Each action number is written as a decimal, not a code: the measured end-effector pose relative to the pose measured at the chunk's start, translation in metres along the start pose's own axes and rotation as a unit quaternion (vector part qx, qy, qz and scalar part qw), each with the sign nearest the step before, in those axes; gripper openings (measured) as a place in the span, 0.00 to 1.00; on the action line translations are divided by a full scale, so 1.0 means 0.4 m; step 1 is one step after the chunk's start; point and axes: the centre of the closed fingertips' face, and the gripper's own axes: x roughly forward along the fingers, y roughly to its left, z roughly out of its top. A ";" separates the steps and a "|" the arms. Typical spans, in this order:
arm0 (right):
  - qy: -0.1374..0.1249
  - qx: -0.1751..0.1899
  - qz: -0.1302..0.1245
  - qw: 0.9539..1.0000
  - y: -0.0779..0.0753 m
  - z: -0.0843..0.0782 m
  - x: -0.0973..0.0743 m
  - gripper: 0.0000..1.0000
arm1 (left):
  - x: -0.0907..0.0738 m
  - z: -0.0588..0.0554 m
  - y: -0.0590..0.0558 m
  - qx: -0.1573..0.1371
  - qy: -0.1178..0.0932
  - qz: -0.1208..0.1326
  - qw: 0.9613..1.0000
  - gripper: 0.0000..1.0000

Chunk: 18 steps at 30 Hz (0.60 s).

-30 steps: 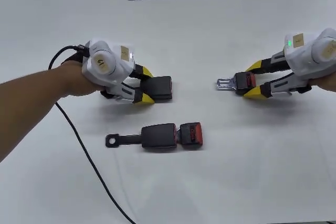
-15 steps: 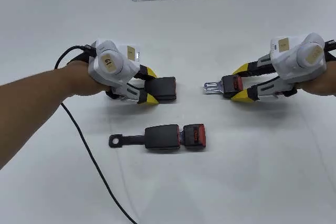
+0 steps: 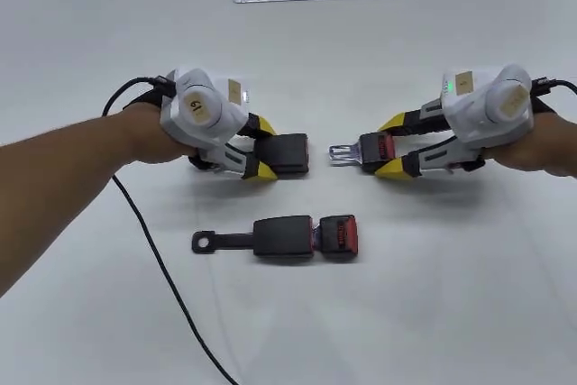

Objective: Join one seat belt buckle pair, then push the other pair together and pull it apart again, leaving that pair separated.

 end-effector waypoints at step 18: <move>-0.028 0.001 0.011 1.000 0.005 0.042 0.052 0.33 | 0.007 0.001 -0.002 0.003 0.012 -0.005 1.000 0.33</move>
